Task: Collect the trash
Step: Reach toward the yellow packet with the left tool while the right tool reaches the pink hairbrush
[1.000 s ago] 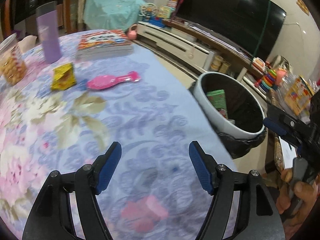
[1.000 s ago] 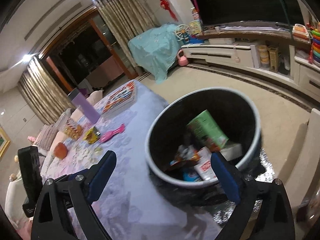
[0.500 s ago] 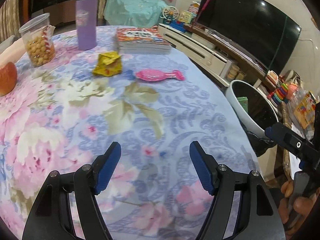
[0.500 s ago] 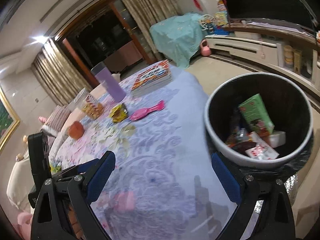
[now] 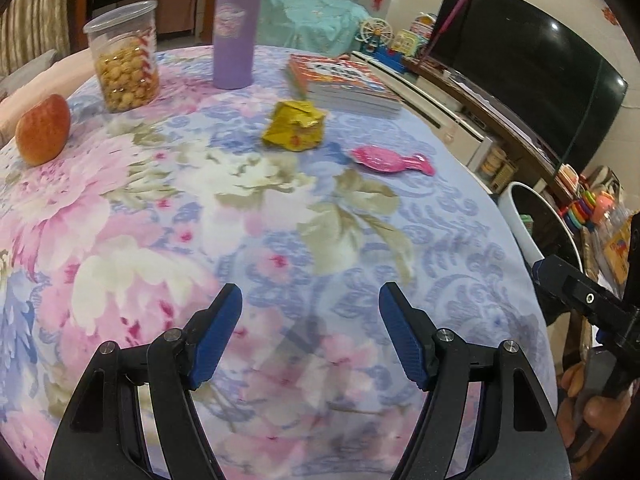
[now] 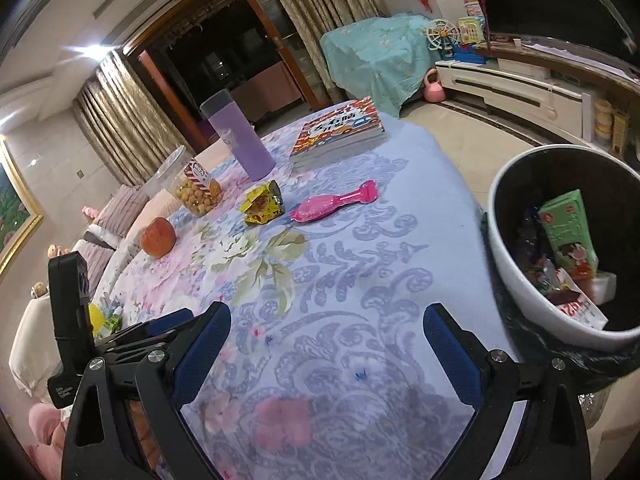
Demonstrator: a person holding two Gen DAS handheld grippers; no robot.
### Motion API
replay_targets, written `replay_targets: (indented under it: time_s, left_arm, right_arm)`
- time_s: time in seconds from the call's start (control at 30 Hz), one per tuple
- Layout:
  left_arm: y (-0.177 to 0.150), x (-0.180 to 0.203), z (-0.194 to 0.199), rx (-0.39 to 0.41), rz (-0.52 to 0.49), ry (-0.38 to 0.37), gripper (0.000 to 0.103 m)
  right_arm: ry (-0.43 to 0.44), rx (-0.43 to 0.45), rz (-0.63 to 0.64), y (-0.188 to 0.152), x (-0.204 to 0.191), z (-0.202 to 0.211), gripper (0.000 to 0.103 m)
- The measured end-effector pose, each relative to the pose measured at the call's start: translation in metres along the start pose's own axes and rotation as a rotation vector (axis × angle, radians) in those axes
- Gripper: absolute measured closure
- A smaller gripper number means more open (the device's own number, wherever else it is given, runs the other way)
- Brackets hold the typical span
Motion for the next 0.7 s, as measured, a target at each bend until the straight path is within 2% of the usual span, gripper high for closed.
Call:
replay_targets:
  time_s: [0.37,0.7]
  left_arm:
    - [0.014,-0.020,-0.017,-0.006,0.009,0.027,0.030]
    - [0.030,-0.028,-0.034,-0.012,0.010,0.033,0.030]
  right_arm:
    - [0.011,-0.038,0.049,0.002,-0.010,-0.029,0.005]
    - [-0.010,-0.048,0.099,0.023,-0.004,-0.056,0.005]
Point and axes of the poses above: each gripper's, at about its wrist camera, not at the fingertips, and z roughly against the way its jaws point, x to its right, y to its top, the point moved 5 cm from there along -z, roughly the way its jaws point, and after that the axes turned 8 degrees about x, right-handed, at the moved point
